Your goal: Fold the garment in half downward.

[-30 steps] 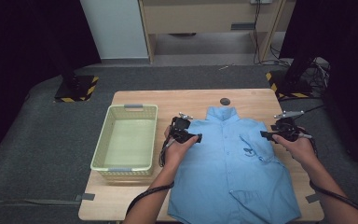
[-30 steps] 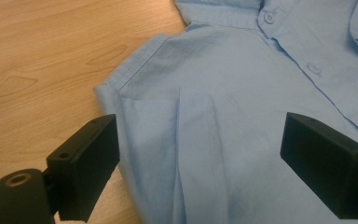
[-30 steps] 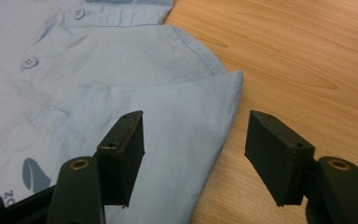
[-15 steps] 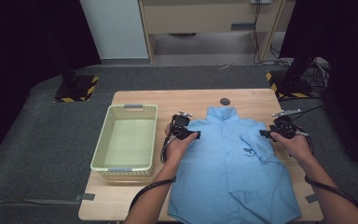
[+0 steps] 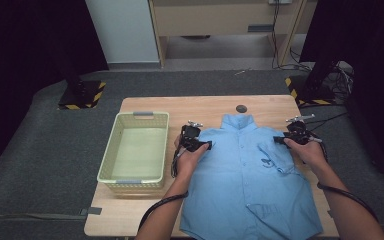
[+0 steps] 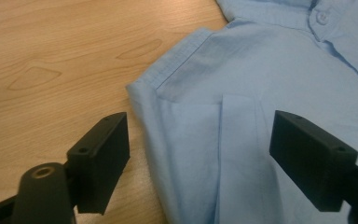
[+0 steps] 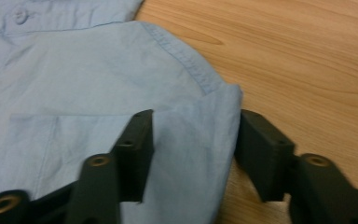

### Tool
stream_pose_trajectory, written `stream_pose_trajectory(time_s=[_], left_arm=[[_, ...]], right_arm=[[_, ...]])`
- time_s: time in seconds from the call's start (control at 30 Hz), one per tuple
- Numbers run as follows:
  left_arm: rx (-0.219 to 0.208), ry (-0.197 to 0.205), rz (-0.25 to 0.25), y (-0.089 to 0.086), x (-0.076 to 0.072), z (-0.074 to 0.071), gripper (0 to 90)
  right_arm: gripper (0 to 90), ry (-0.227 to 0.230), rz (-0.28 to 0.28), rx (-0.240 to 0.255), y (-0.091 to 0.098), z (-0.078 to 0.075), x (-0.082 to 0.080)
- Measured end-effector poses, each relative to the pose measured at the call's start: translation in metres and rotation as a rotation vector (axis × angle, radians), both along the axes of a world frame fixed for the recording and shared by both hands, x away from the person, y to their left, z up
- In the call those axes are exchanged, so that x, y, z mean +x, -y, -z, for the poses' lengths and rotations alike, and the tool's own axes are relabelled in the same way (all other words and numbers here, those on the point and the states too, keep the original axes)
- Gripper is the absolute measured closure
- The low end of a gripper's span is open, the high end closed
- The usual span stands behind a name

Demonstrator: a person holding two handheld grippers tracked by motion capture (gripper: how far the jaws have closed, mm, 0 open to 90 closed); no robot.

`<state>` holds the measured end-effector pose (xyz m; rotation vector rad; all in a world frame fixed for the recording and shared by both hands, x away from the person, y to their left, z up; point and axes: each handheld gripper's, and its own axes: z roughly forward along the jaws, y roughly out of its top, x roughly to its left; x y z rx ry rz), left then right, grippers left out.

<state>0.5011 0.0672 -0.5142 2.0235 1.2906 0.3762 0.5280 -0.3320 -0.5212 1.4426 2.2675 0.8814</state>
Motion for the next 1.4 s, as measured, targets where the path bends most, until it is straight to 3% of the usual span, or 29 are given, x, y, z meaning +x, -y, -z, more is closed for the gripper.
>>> stream_pose_trajectory(time_s=[0.17, 0.27, 0.53, 0.9, 1.17, 1.4], left_arm=[[0.0, 0.035, -0.019, -0.004, -0.003, -0.003, 26.6], [0.011, 0.054, -0.02, -0.004, -0.002, -0.004, 29.7], [0.042, 0.071, -0.031, 0.0, 0.005, 0.002, 36.2], [0.088, 0.064, -0.06, -0.006, 0.015, 0.012, 48.5], [0.076, 0.073, -0.057, -0.007, 0.018, 0.015, 49.2], [0.071, 0.072, -0.012, -0.004, 0.014, 0.014, 67.2]], right_arm=[[69.9, 0.024, -0.001, -0.02, -0.003, 0.001, -0.001], [72.3, 0.022, 0.004, -0.016, -0.002, 0.001, 0.0], [72.3, 0.034, 0.014, -0.002, -0.002, 0.002, -0.001], [72.3, 0.05, 0.014, 0.005, -0.001, 0.004, -0.002], [72.3, 0.053, 0.016, 0.008, -0.001, 0.004, -0.003], [70.9, 0.045, 0.017, 0.009, -0.001, 0.003, -0.003]])
